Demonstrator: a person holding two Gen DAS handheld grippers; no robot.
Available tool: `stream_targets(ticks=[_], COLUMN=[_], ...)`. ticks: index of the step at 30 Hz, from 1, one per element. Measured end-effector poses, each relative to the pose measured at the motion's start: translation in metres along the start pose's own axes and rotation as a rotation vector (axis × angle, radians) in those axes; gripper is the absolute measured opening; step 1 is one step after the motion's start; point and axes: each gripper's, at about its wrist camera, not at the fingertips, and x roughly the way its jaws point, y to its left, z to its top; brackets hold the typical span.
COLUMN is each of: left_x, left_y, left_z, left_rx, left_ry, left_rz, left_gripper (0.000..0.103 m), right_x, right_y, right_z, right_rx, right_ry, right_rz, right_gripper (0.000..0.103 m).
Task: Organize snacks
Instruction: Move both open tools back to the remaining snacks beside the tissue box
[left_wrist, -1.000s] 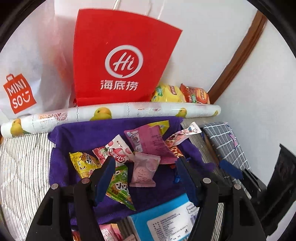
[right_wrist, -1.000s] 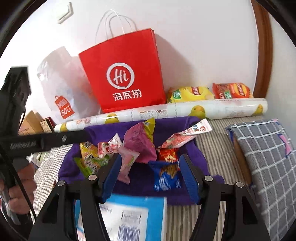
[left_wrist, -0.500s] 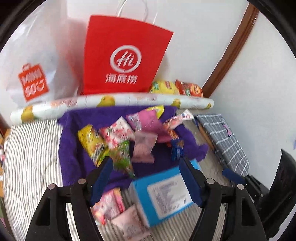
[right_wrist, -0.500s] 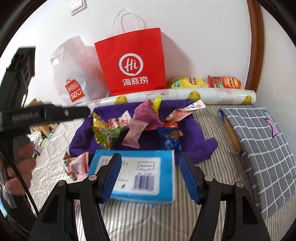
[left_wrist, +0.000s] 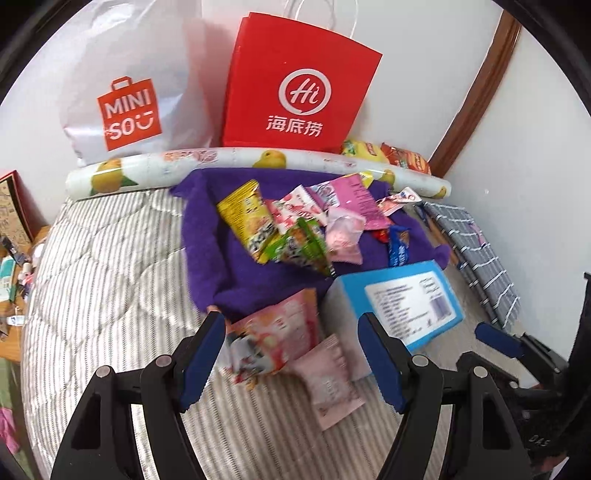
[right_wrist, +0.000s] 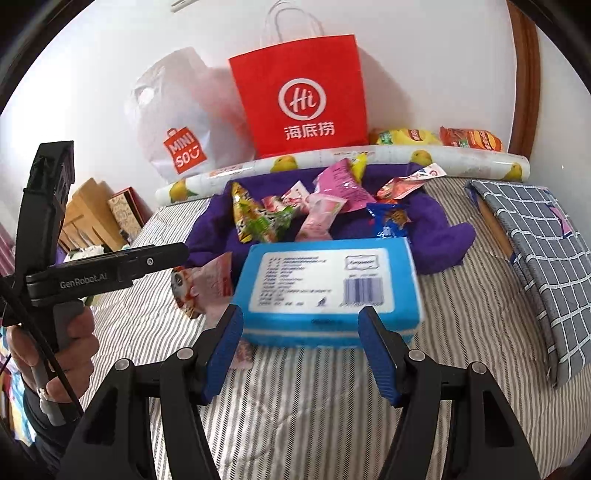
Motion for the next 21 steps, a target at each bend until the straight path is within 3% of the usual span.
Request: stream_targets(ticks=[8,15,21], left_x=[-0.012,-0.002,0.012], left_y=[0.026,0.056,0.062], left_z=[-0.017,-0.022,-0.026], left_rx=[-0.01,-0.072,-0.091], left_ry=[-0.022,-0.005,0.004], left_rz=[0.05,0.114,0.122], left_gripper=[0.073,0.073,0.072], right_x=[0.007,0.025,0.047], right_y=[0.011,0.021,0.038], right_z=[-0.014,-0.025,-0.032], right_rx=[0.031,0.021,0.017], right_ry=[0.057,0.093,0.139], right_rz=[0.069,0.082,0.143], right_gripper=[0.065,0.065,0.065])
